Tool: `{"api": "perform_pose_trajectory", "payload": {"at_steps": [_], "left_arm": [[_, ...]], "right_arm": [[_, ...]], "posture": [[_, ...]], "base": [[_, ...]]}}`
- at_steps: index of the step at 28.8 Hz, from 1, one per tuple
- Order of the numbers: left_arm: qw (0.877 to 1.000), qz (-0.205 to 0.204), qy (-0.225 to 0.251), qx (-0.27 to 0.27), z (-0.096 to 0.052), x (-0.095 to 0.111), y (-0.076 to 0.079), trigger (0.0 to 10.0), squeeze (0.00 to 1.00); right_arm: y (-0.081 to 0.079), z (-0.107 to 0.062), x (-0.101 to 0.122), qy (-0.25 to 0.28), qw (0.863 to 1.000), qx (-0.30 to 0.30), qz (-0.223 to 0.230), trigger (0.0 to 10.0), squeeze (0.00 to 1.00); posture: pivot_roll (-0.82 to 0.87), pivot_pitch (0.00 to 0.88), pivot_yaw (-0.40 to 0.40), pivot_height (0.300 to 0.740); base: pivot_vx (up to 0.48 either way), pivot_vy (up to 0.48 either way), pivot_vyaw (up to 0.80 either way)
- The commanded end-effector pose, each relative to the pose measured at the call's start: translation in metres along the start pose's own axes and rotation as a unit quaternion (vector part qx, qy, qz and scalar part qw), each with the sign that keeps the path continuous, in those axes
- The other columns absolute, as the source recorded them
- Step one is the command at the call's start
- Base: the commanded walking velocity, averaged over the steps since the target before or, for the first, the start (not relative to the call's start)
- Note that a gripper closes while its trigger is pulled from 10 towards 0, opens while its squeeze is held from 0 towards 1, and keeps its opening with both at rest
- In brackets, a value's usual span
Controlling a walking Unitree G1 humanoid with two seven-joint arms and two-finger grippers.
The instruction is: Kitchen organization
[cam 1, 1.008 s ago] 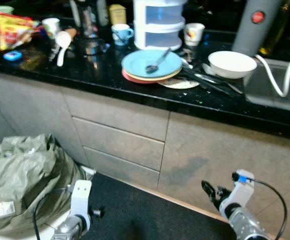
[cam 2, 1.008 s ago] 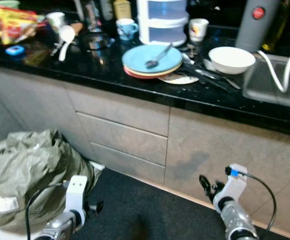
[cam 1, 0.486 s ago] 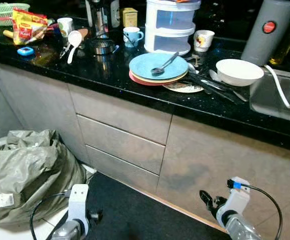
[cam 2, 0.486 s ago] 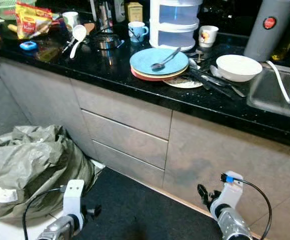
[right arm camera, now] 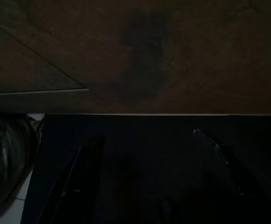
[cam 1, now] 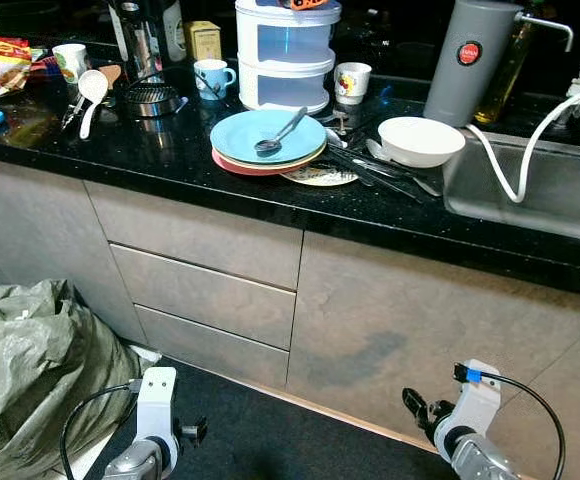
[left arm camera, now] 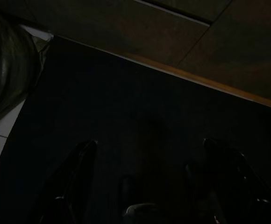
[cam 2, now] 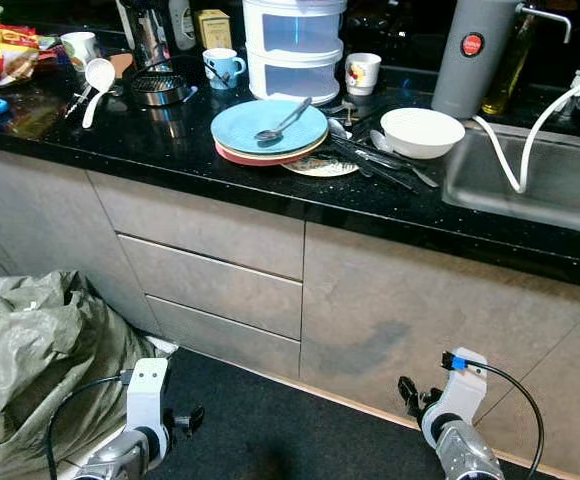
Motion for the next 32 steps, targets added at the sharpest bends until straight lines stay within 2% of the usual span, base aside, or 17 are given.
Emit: {"api": "perform_pose_trajectory", "payload": {"at_steps": [1,3,8,13,15,32], "left_arm": [[1.0,-0.003,-0.003,-0.003,0.0001,-0.0017,0.0014,10.0,0.0],[1.0,-0.002,-0.002,-0.009,0.0002,-0.0012,0.0027,10.0,0.0],[1.0,-0.001,-0.004,-0.014,0.0001,-0.0018,0.0036,10.0,0.0],[1.0,-0.002,-0.005,-0.016,0.0,-0.0026,0.0038,10.0,0.0],[1.0,0.001,-0.005,-0.017,0.0001,-0.0028,0.0044,10.0,0.0],[1.0,0.013,-0.013,-0.023,-0.0001,-0.0045,0.005,10.0,0.0]], "right_arm": [[-0.0006,-0.0004,-0.004,-0.011,1.0,-0.001,0.004,10.0,0.0],[-0.0007,-0.0002,-0.002,-0.007,1.0,0.006,0.003,10.0,0.0],[-0.0036,-0.0016,-0.0012,-0.011,0.998,0.046,-0.046,10.0,0.0],[0.0022,-0.0027,-0.0021,-0.024,0.997,0.039,-0.068,10.0,0.0],[0.0032,-0.003,-0.0022,-0.023,0.997,0.036,-0.062,10.0,0.0],[-0.002,-0.0028,-0.0065,-0.032,0.996,0.047,-0.072,10.0,0.0]], "posture": [[0.02,0.04,-0.022,0.74],[0.02,0.039,-0.021,0.74],[0.02,0.041,-0.021,0.74],[0.01,0.041,-0.022,0.74],[0.01,0.04,-0.023,0.74],[0.02,0.025,-0.02,0.74]], "base": [[0.0,0.0,0.0],[0.0,0.0,0.0],[0.0,0.0,0.0],[0.0,0.0,-0.32],[0.0,0.0,-0.8],[0.265,0.0,0.0]]}}
Point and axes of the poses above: a point about 5 cm out from each wrist's last joint towards the gripper, its own z axis pointing out of the wrist towards the gripper, its own x axis along the axis of the wrist's last joint, y = z × x, the point moved 3 cm from there along z, pointing out of the wrist towards the gripper, and after that the axes turned 11 degrees about -z, right-handed, at the moved point
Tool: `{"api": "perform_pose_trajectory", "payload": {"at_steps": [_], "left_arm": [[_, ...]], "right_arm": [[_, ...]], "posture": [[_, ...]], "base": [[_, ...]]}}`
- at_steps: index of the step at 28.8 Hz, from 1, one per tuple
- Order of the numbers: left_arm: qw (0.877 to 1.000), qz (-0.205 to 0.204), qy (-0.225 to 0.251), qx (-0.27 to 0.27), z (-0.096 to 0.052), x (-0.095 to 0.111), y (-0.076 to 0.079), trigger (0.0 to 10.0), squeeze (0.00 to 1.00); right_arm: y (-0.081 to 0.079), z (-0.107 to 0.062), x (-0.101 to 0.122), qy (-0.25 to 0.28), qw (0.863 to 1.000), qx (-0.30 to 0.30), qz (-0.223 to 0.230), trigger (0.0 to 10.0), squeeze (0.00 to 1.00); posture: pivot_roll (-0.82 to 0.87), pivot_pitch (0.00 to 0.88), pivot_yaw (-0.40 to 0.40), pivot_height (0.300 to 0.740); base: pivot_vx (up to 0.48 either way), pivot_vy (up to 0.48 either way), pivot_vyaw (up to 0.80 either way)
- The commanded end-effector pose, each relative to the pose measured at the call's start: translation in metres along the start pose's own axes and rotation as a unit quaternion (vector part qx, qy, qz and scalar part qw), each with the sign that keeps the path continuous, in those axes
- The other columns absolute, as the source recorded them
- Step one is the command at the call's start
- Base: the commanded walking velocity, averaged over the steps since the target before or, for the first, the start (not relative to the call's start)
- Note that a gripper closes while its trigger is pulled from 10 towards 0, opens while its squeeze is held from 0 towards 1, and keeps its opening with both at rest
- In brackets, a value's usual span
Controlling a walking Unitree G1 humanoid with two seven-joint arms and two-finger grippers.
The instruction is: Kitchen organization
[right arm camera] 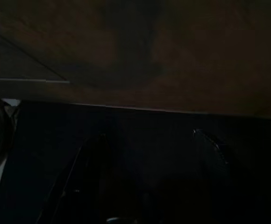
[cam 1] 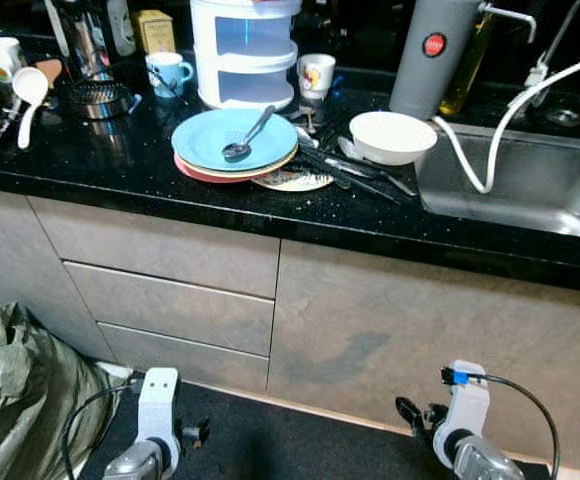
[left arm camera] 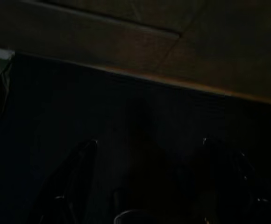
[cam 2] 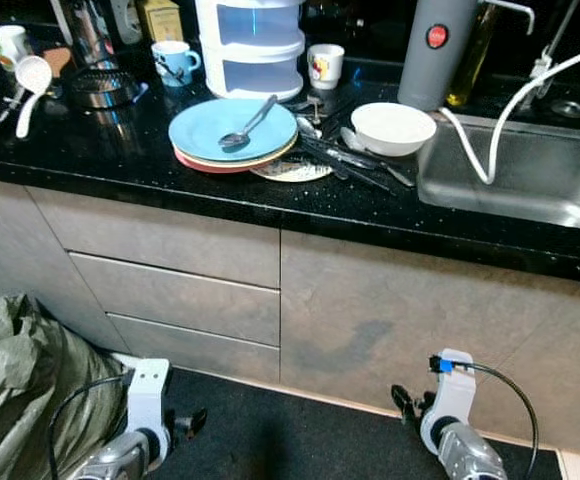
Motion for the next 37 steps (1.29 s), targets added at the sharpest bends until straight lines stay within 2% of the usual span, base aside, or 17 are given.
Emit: {"api": "perform_pose_trajectory", "payload": {"at_steps": [1,14,19,22,27,34,37], "left_arm": [[1.0,0.001,-0.011,0.009,-0.003,-0.0068,-0.0069,10.0,0.0],[1.0,-0.003,-0.012,0.007,-0.0027,-0.0078,-0.0054,10.0,0.0],[0.999,0.028,-0.026,0.011,-0.0034,-0.0131,-0.006,10.0,0.0],[0.999,0.028,-0.029,0.01,-0.0036,-0.0145,-0.0057,10.0,0.0],[0.999,0.013,-0.03,0.003,-0.0039,-0.016,-0.0049,10.0,0.0],[0.999,0.017,-0.029,0.006,-0.004,-0.0158,-0.0056,10.0,0.0],[0.999,0.015,-0.031,0.011,-0.0042,-0.0162,-0.0069,10.0,0.0]], "right_arm": [[-0.0075,0.0021,-0.0029,-0.007,1.0,0.009,0.003,10.0,0.0],[-0.0066,0.0012,-0.0076,-0.019,1.0,0.004,0.011,10.0,0.0],[-0.0056,0.0006,-0.0091,-0.023,1.0,0.001,0.012,10.0,0.0],[-0.0045,0.0005,-0.0084,-0.02,1.0,-0.004,0.013,10.0,0.0],[-0.0031,-0.0002,-0.0094,-0.023,1.0,-0.007,0.017,10.0,0.0],[-0.0026,-0.0008,-0.0115,-0.027,0.999,-0.008,0.015,10.0,0.0],[-0.0026,-0.001,-0.0119,-0.029,0.999,-0.008,0.012,10.0,0.0]], "posture": [[0.02,0.025,-0.02,0.74],[0.02,0.034,-0.021,0.74],[0.02,0.037,-0.023,0.74],[0.02,0.038,-0.022,0.74],[0.02,0.04,-0.025,0.74],[0.02,0.041,-0.025,0.74],[0.02,0.041,-0.025,0.74]], "base": [[0.315,0.0,0.0],[0.303,0.0,-0.73],[0.0,0.0,-0.79],[0.0,0.0,-0.78],[0.0,0.0,0.0],[0.0,0.0,0.0],[0.0,-0.366,0.0]]}}
Point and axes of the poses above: a point about 5 cm out from each wrist's last joint towards the gripper, its own z axis pointing out of the wrist towards the gripper, its own x axis along the axis of the wrist's last joint, y = z × x, the point moved 3 cm from there along z, pointing out of the wrist towards the gripper, and after that the axes turned 11 degrees about -z, right-handed, at the moved point
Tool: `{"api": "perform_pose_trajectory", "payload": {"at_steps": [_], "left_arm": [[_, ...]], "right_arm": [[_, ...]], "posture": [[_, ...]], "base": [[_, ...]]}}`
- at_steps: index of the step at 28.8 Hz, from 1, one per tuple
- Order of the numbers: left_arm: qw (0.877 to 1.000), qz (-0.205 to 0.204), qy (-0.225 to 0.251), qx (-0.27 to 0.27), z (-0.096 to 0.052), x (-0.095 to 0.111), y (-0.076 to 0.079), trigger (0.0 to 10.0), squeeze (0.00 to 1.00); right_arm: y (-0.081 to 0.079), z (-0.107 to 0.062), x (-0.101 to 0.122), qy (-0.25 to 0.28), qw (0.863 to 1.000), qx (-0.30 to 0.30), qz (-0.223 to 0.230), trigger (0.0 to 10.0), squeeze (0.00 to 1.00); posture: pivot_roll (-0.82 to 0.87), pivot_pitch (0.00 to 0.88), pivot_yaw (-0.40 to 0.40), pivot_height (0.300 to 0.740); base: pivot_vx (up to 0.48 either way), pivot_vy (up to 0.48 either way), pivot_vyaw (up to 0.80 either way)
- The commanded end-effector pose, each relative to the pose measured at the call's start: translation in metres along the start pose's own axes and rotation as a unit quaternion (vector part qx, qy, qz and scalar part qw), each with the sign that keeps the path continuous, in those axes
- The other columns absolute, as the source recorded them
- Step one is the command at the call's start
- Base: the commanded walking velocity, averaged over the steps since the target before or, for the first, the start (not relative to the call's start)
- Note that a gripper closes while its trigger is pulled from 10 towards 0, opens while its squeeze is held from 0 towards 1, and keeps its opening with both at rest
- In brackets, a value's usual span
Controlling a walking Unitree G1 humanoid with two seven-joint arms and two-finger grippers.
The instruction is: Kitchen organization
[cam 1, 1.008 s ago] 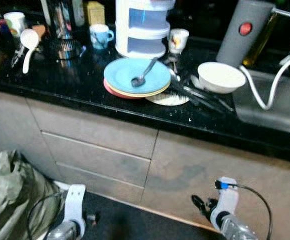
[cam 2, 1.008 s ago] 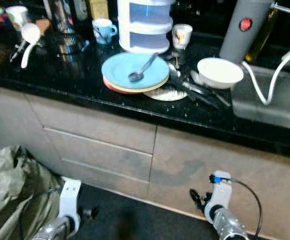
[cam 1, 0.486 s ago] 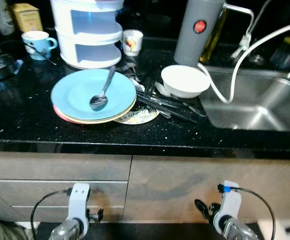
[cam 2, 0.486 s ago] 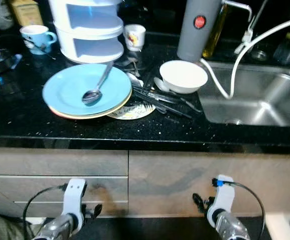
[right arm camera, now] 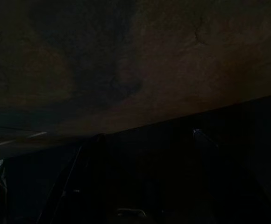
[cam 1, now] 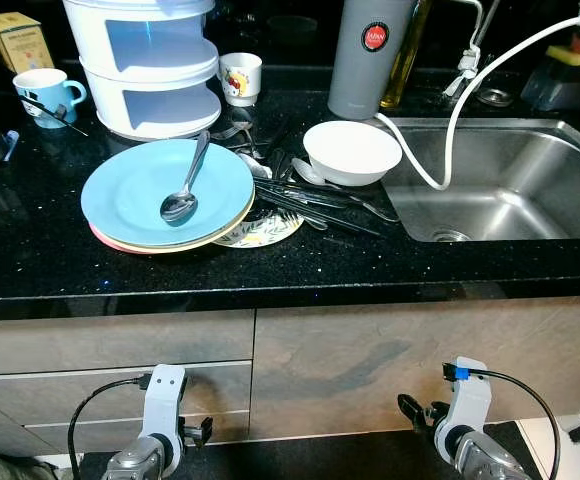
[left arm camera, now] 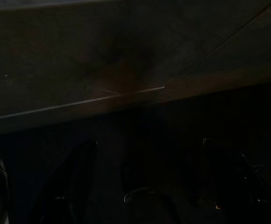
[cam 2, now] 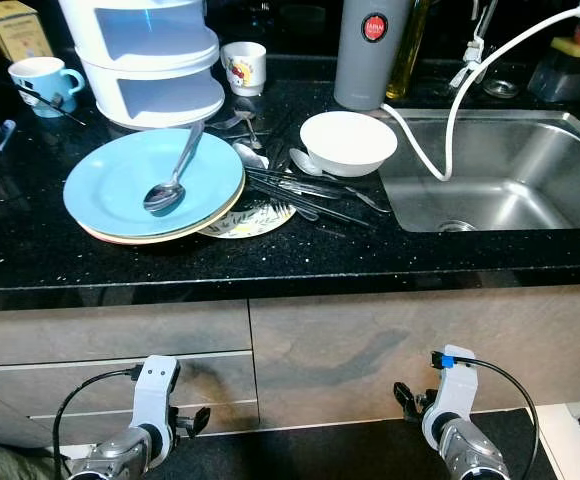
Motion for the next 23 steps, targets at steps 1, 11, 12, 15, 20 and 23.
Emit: {"api": "perform_pose_trajectory", "payload": {"at_steps": [1,11,12,15,20,23], "left_arm": [[1.0,-0.005,-0.014,0.006,-0.0009,-0.0079,-0.0007,10.0,0.0],[0.999,-0.019,-0.009,0.035,-0.0016,-0.007,-0.0072,10.0,0.0],[0.999,-0.019,-0.009,0.035,-0.0016,-0.007,-0.0072,10.0,0.0],[0.999,-0.02,-0.009,0.035,-0.0014,-0.0065,-0.0072,10.0,0.0],[0.999,-0.028,-0.007,0.039,-0.0015,-0.0059,-0.0082,10.0,0.0],[0.999,-0.029,-0.005,0.041,-0.0015,-0.0053,-0.0089,10.0,0.0]], "right_arm": [[0.0016,-0.0019,-0.006,-0.011,1.0,-0.004,0.001,10.0,0.0],[0.001,-0.0023,-0.0057,-0.01,1.0,0.002,-0.018,10.0,0.0],[0.001,-0.0023,-0.0057,-0.01,1.0,0.002,-0.018,10.0,0.0],[0.0017,-0.0028,-0.0046,-0.004,1.0,0.004,-0.016,10.0,0.0],[0.0033,-0.0035,-0.0025,0.002,1.0,0.007,-0.018,10.0,0.0],[0.0047,-0.0037,-0.003,0.001,1.0,0.001,-0.016,10.0,0.0]], "posture": [[0.02,0.041,-0.025,0.74],[0.02,0.04,-0.026,0.74],[0.02,0.04,-0.026,0.74],[0.02,0.038,-0.025,0.74],[0.02,0.03,-0.025,0.74],[0.02,0.027,-0.026,0.74]], "base": [[0.0,-0.461,0.0],[0.0,-0.138,0.0],[0.0,0.0,0.0],[0.0,0.0,0.0],[0.0,0.0,0.69],[0.0,0.0,0.72]]}}
Point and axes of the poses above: a point about 5 cm out from each wrist's last joint towards the gripper, its own z axis pointing out of the wrist towards the gripper, its own x axis along the axis of the wrist's last joint, y = z × x, the point moved 3 cm from there along z, pointing out of the wrist towards the gripper, and after that the axes turned 11 degrees about -z, right-handed, at the moved point
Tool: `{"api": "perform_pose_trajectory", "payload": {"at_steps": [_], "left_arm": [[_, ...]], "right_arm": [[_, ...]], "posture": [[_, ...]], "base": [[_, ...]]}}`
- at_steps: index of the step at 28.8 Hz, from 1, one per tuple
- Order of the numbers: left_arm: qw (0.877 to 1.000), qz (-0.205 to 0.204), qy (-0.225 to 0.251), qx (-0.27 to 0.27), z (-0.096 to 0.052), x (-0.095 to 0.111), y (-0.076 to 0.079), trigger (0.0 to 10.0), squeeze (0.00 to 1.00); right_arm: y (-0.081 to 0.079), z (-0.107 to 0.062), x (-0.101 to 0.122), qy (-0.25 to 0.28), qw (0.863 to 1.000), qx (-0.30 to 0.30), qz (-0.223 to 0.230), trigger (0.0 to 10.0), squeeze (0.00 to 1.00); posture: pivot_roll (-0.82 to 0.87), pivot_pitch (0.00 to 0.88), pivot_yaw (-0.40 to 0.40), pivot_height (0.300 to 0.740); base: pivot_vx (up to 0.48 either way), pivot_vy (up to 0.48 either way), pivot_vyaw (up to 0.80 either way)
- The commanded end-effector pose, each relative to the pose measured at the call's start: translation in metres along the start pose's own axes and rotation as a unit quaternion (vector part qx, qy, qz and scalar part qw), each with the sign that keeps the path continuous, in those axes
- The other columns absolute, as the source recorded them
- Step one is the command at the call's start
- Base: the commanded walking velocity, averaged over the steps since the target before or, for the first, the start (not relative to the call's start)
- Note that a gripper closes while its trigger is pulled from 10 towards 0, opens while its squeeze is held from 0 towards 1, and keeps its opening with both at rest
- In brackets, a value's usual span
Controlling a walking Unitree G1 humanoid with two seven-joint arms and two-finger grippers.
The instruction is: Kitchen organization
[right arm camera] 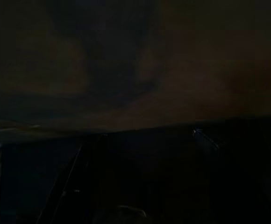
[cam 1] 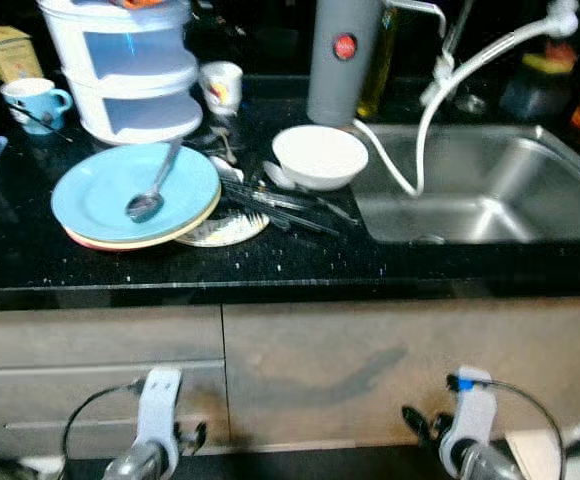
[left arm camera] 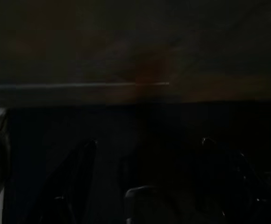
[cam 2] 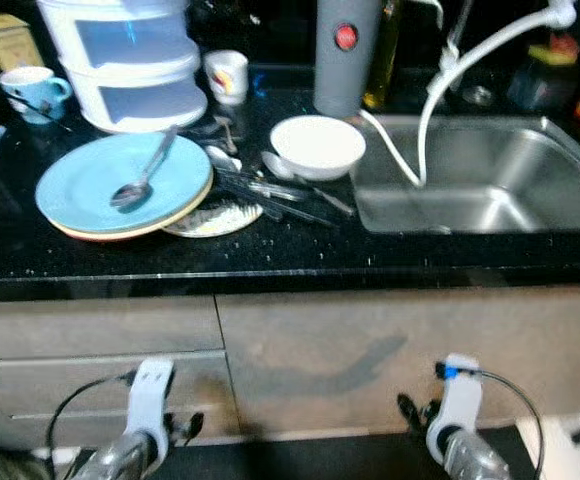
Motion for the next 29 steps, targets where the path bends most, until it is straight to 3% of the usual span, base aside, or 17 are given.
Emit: {"api": "perform_pose_trajectory", "payload": {"at_steps": [1,8,10,11,14,16,18,19,20,21,23,24,25,27,28,29], "left_arm": [[1.0,-0.006,-0.003,0.008,-0.001,-0.003,-0.004,10.0,0.0],[1.0,0.0,0.006,0.013,-0.001,0.003,-0.007,10.0,0.0],[1.0,0.0,0.008,0.013,-0.001,0.004,-0.008,10.0,0.0],[1.0,0.0,0.008,0.013,-0.001,0.004,-0.008,10.0,0.0],[1.0,0.0,0.008,0.011,-0.002,0.003,-0.008,10.0,0.0],[1.0,-0.001,0.008,0.009,-0.002,0.002,-0.007,10.0,0.0],[1.0,-0.001,0.008,0.009,-0.002,0.002,-0.007,10.0,0.0],[1.0,-0.002,0.007,0.008,-0.002,0.002,-0.007,10.0,0.0],[1.0,-0.003,0.007,0.007,-0.002,0.002,-0.007,10.0,0.0],[1.0,-0.003,0.007,0.007,-0.002,0.002,-0.007,10.0,0.0],[1.0,-0.003,0.006,0.004,-0.002,0.001,-0.006,10.0,0.0],[1.0,-0.003,0.006,0.004,-0.002,0.001,-0.006,10.0,0.0],[1.0,-0.003,0.005,0.003,-0.002,0.001,-0.005,10.0,0.0],[1.0,-0.003,0.005,0.003,-0.002,0.001,-0.005,10.0,0.0],[1.0,-0.003,0.005,0.002,-0.002,0.0,-0.005,10.0,0.0],[1.0,-0.003,0.005,0.002,-0.002,0.0,-0.005,10.0,0.0]], "right_arm": [[0.0,0.001,0.001,-0.003,1.0,-0.007,-0.003,10.0,0.0],[0.012,-0.002,0.001,-0.012,1.0,-0.023,-0.007,10.0,0.0],[0.009,-0.005,-0.001,-0.019,0.998,0.032,-0.046,10.0,0.0],[0.009,-0.005,-0.001,-0.019,0.998,0.032,-0.046,10.0,0.0],[-0.002,-0.014,0.004,-0.008,0.985,0.166,-0.044,10.0,0.0],[0.002,-0.02,0.017,0.012,0.975,0.221,-0.033,10.0,0.0],[0.002,-0.02,0.017,0.012,0.975,0.221,-0.033,10.0,0.0],[0.003,-0.024,0.023,0.021,0.968,0.248,-0.028,10.0,0.0],[0.003,-0.032,0.031,0.033,0.952,0.304,-0.022,10.0,0.0],[0.003,-0.032,0.031,0.033,0.952,0.304,-0.022,10.0,0.0],[-0.002,-0.047,0.048,0.058,0.91,0.41,-0.013,10.0,0.0],[-0.002,-0.047,0.048,0.058,0.91,0.41,-0.013,10.0,0.0],[-0.007,-0.055,0.056,0.066,0.887,0.458,-0.014,10.0,0.0],[-0.007,-0.055,0.056,0.066,0.887,0.458,-0.014,10.0,0.0],[-0.013,-0.06,0.062,0.073,0.868,0.491,-0.018,10.0,0.0],[-0.013,-0.06,0.062,0.073,0.868,0.491,-0.018,10.0,0.0]], "posture": [[0.02,0.027,-0.026,0.74],[0.02,0.023,-0.026,0.74],[0.02,0.026,-0.024,0.74],[0.02,0.026,-0.024,0.74],[0.02,0.031,-0.024,0.74],[0.02,0.037,-0.023,0.74],[0.02,0.037,-0.023,0.74],[0.02,0.039,-0.023,0.74],[0.02,0.042,-0.023,0.74],[0.02,0.042,-0.023,0.74],[0.02,0.045,-0.023,0.74],[0.02,0.045,-0.023,0.74],[0.02,0.048,-0.023,0.74],[0.02,0.048,-0.023,0.74],[0.02,0.05,-0.023,0.74],[0.02,0.05,-0.023,0.74]], "base": [[0.0,0.0,0.0],[0.0,0.0,0.0],[0.0,0.0,0.0],[0.0,0.0,0.0],[0.0,0.0,0.0],[0.0,0.0,0.0],[0.0,0.0,0.0],[0.0,0.0,0.0],[0.0,0.0,0.0],[0.0,0.0,0.0],[0.0,0.0,0.0],[0.0,0.0,0.0],[0.0,0.0,0.0],[0.0,0.0,0.0],[0.0,0.0,0.0],[0.0,0.0,0.0]]}}
Point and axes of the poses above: a point about 5 cm out from each wrist's last joint towards the gripper, its own z axis pointing out of the wrist towards the gripper, its own x axis along the axis of the wrist's last joint, y = z × x, the point moved 3 cm from there along z, pointing out of the wrist towards the gripper, and after that the axes turned 11 degrees about -z, right-handed, at the moved point
